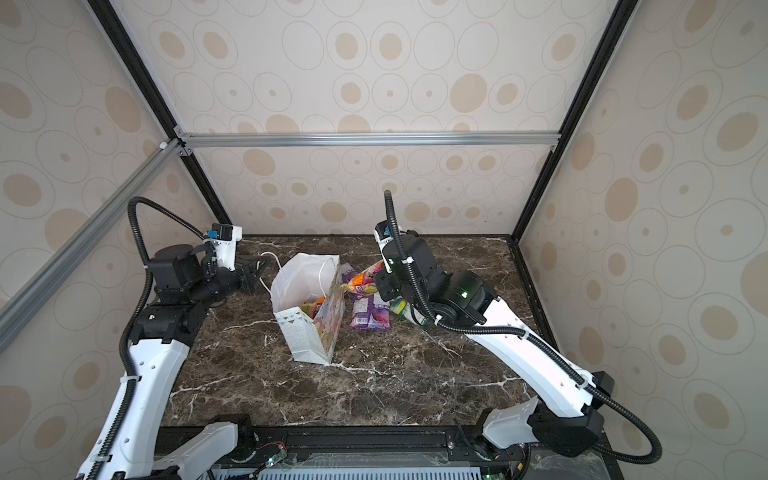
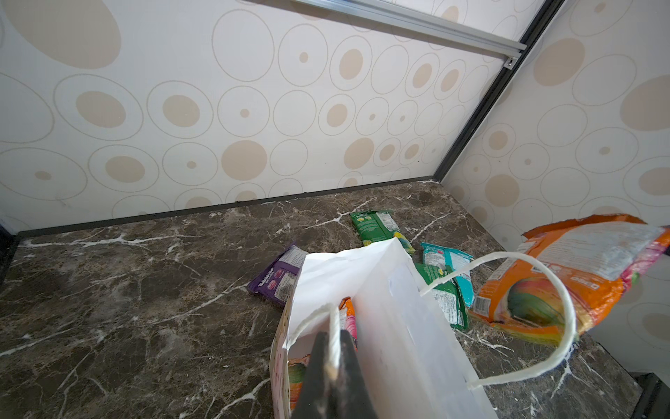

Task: Place the snacks into the paper bag
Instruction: 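Lift the orange packet with the right gripper and swing it up, then carry the orange packet over the paper bag opening with the right gripper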

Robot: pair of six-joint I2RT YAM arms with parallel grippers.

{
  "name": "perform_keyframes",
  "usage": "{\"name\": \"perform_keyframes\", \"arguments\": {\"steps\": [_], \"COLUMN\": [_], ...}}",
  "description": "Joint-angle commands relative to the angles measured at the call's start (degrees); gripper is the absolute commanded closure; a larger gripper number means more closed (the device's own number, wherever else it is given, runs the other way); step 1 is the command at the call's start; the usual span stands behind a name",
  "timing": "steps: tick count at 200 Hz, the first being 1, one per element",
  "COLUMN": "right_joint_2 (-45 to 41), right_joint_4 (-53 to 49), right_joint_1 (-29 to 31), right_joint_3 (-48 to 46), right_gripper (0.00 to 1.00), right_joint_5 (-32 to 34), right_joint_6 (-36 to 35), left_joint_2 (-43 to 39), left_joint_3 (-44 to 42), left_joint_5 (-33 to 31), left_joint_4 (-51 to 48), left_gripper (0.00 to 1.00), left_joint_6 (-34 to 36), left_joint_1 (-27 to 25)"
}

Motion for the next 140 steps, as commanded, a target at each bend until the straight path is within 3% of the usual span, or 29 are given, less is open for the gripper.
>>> {"name": "perform_keyframes", "arguments": {"steps": [1,140], "right_joint_2": [0.57,11.97], "right_joint_4": [1.72,4.99], "right_joint_1": [-0.2,-0.29], "right_joint_3": [3.87,24.96], "right_gripper": [1.0,1.0], "right_joint_5": [0.29,-2.09], "right_joint_6": [-2.26,-10.05], "left_joint_2": [-1.3,-1.46], "left_joint_3": [0.59,0.5], "left_joint_5": [0.67,1.01], "left_joint_4": [1.49,1.67], "left_gripper": [1.0,1.0], "left_joint_6": [0.9,0.86], "left_joint_1": [0.46,0.44]}}
